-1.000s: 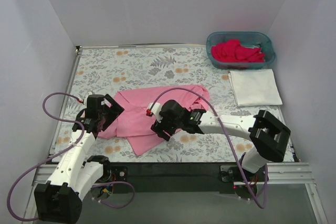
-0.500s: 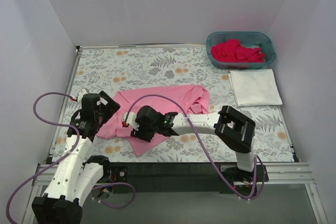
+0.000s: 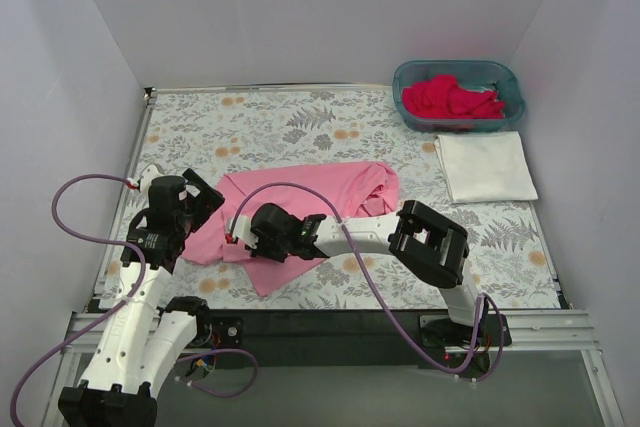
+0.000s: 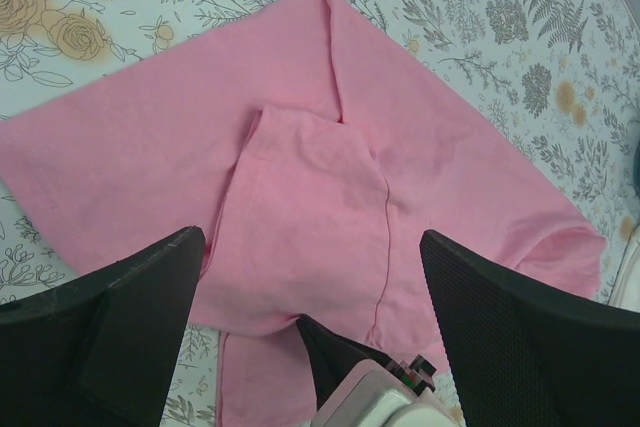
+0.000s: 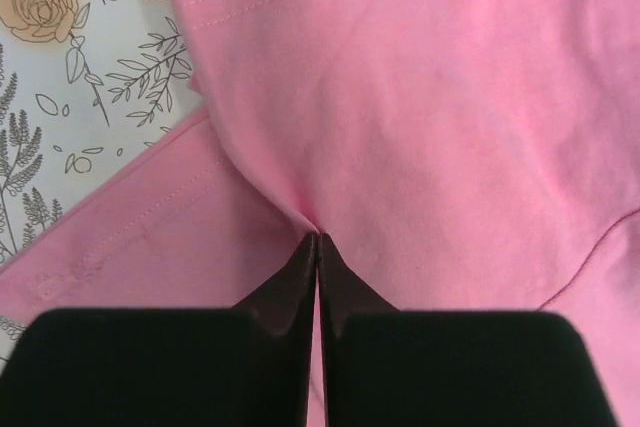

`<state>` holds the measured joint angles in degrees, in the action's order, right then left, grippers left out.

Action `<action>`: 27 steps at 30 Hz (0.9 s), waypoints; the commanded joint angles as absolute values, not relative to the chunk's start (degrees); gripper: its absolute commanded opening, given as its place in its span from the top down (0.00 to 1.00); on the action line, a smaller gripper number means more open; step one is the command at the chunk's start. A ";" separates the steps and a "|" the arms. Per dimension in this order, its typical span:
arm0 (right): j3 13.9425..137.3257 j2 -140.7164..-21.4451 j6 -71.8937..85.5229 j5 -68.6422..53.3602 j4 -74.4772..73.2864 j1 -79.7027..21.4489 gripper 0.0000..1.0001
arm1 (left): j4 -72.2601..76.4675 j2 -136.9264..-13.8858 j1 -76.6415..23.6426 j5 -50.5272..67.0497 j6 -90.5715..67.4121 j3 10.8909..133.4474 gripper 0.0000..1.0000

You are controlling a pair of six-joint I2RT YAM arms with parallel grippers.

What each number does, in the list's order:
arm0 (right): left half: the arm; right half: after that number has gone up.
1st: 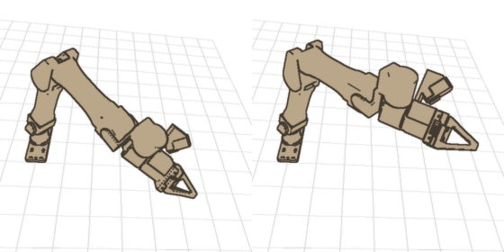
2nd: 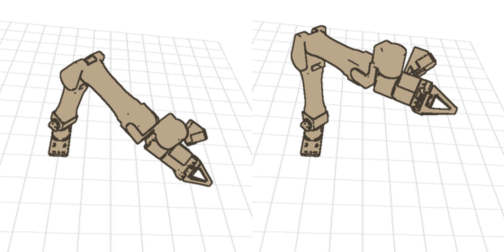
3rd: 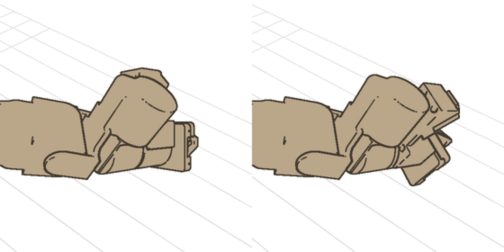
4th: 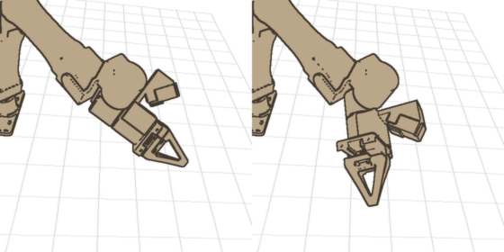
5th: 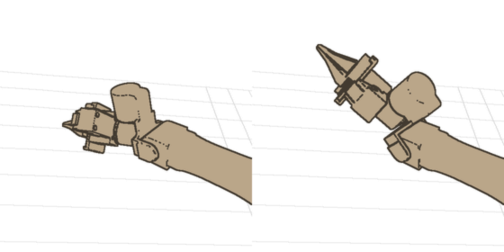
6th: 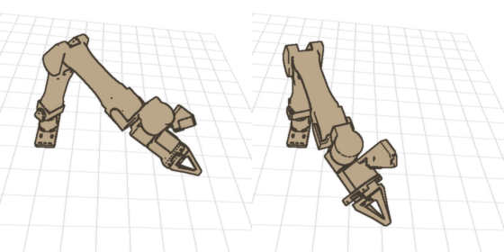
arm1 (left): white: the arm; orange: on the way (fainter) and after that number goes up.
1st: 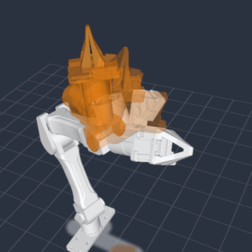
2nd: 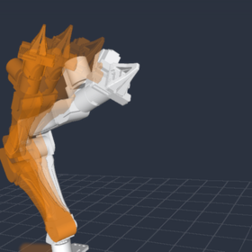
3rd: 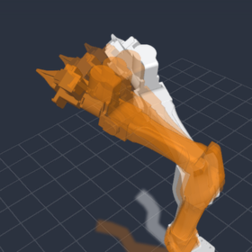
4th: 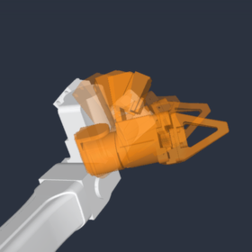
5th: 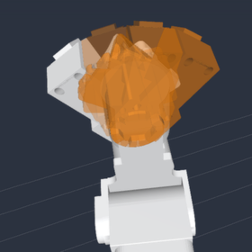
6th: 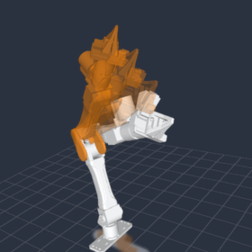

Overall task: Fold and stack the t-shirts
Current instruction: Flatten the tshirt out

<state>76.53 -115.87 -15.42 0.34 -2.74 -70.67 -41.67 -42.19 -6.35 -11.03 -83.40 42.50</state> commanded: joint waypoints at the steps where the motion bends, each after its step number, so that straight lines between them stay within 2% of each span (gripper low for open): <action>1: 78.31 -116.02 -16.08 4.82 -1.06 -71.02 0.99 | -42.10 -41.40 -6.50 -11.52 -82.44 43.68 0.18; 10: 77.25 -109.96 -15.82 13.52 -0.53 -68.12 0.99 | -40.17 -41.57 -6.50 -8.88 -80.60 42.98 0.18; 15: 80.59 -106.18 -14.77 17.65 -0.53 -54.45 0.99 | -38.06 -42.45 -6.50 -5.72 -79.72 41.93 0.18; 16: 81.55 -106.26 -14.68 21.49 -0.61 -52.32 0.99 | -37.88 -43.06 -6.50 -5.19 -79.72 41.92 0.18; 19: 87.35 -107.49 -11.09 28.80 -2.63 -43.70 0.99 | -37.53 -44.03 -6.50 -4.22 -79.98 41.05 0.18; 21: 92.52 -108.10 -8.36 29.36 -5.61 -38.88 0.99 | -36.92 -44.82 -6.50 -3.87 -80.24 40.26 0.18; 27: 94.22 -107.58 -10.63 30.49 -5.98 -35.42 0.98 | -33.85 -47.63 -6.50 -4.04 -81.65 37.89 0.18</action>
